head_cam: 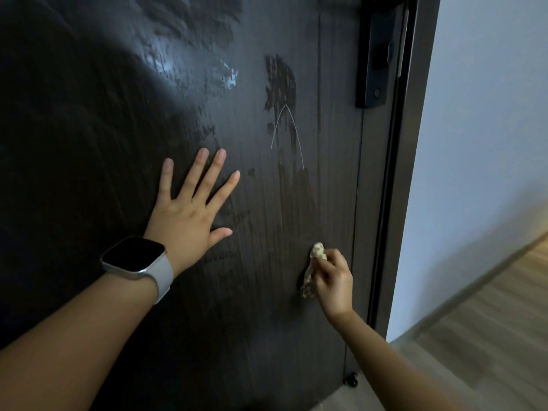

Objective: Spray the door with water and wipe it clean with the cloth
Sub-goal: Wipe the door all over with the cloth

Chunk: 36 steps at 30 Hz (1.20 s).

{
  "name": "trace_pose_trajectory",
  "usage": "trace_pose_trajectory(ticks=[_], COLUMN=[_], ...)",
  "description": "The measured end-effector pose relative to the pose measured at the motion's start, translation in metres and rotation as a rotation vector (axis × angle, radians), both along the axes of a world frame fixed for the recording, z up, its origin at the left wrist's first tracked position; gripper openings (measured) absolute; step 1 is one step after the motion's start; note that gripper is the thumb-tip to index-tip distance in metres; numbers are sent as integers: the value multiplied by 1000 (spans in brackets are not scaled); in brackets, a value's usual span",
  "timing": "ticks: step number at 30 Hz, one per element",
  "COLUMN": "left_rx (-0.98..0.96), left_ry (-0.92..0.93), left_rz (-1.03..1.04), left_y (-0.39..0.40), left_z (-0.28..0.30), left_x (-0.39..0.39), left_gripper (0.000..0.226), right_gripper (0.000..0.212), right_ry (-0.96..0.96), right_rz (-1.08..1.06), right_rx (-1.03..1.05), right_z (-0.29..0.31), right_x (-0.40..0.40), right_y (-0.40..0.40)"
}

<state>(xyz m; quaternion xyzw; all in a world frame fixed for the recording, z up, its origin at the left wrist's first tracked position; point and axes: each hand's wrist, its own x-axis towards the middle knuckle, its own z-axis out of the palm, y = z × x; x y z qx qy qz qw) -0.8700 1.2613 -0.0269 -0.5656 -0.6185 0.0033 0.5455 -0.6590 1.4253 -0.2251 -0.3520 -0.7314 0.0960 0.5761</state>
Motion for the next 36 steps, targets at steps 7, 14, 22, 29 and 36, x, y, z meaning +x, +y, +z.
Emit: trace_pose_trajectory(ticks=[7, 14, 22, 29, 36], left_rx=[-1, 10, 13, 15, 7], left_ry=[-16, -16, -30, -47, -38], left_rz=[1, -7, -21, -46, -27], left_y=[2, 2, 2, 1, 1], left_z=[0, -2, -3, -2, -2], left_x=[-1, -1, 0, 0, 0], left_gripper=[109, 107, 111, 108, 112], right_gripper=[13, 26, 42, 34, 39], right_ry=[389, -142, 255, -154, -110], right_rz=[-69, 106, -66, 18, -65], right_rx=[0, 473, 161, 544, 377], right_z=[145, 114, 168, 161, 124], right_x=[-17, -48, -37, -11, -19], right_y=[27, -16, 14, 27, 11])
